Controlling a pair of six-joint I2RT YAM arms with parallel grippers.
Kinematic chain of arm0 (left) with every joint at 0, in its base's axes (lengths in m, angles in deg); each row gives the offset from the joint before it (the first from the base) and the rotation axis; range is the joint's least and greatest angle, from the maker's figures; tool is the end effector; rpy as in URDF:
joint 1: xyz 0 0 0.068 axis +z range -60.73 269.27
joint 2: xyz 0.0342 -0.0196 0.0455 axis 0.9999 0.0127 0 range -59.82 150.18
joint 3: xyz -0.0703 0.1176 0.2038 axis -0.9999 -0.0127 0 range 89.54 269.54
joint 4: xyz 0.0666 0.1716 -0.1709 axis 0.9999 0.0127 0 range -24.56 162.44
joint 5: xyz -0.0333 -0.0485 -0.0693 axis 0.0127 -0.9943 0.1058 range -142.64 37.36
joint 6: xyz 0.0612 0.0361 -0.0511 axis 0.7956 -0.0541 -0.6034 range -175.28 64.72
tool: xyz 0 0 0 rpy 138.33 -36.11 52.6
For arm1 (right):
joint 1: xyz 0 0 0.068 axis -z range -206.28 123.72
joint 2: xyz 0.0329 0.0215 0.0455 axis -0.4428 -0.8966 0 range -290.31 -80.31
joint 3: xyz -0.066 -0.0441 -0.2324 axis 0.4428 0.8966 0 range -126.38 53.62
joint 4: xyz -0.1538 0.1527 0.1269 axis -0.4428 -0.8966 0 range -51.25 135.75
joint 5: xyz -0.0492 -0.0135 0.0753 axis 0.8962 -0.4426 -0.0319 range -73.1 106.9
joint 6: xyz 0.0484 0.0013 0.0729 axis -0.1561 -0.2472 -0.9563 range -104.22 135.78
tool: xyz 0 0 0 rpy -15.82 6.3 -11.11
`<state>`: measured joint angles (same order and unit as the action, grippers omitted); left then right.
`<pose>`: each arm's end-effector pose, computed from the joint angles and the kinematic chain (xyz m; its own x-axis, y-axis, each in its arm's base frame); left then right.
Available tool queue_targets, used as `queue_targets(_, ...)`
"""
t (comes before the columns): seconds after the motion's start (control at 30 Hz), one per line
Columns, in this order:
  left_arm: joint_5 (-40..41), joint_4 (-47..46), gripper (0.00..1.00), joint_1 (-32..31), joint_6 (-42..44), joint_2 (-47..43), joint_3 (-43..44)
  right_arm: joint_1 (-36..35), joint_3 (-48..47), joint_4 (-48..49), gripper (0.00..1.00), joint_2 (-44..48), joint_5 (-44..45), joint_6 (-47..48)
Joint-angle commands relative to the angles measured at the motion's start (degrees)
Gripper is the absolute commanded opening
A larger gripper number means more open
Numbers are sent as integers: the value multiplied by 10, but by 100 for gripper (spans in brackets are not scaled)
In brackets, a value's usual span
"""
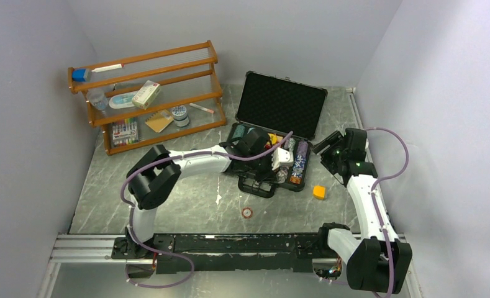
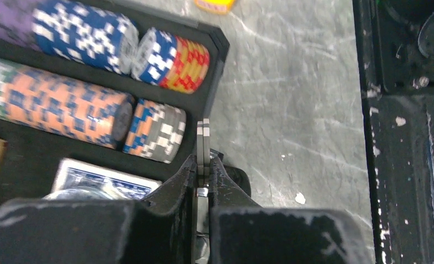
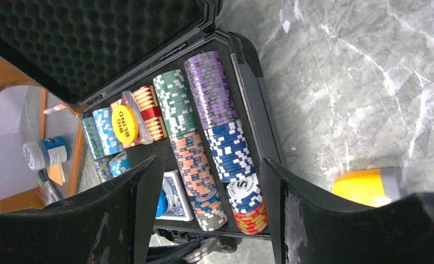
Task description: Pack up texas hold em set
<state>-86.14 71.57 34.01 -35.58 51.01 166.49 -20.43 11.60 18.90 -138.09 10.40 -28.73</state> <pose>0.2143 -0.3842 0.1640 -0.0328 0.5404 -0.8407 0.9954 -0.0578 -0.0760 0.2466 -0.0164 0.2048 -0.4675 0.7481 -0.4710 0.4853 0.6625 0.5705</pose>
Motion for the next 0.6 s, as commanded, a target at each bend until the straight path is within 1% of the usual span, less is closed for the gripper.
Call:
queue_targets(0.0, -9, 32, 7, -10, 29, 12, 24, 16, 12, 1, 69, 10, -24, 14)
queue_targets(0.1, 9, 23, 7, -10, 23, 17, 29, 17, 12, 0, 68, 13, -28, 14)
queue_targets(0.23, 56, -4, 7, -10, 7, 10, 27, 17, 10, -5, 68, 24, -22, 18)
queue_targets(0.33, 66, -23, 7, -10, 4, 6, 25, 17, 11, -7, 68, 28, -22, 20)
queue_targets(0.47, 81, -6, 7, -10, 10, 24, 48, 17, 17, -6, 68, 31, -26, 19)
queue_targets(0.57, 99, -11, 7, -11, 15, 28, 52, 17, 22, -5, 68, 33, -26, 20)
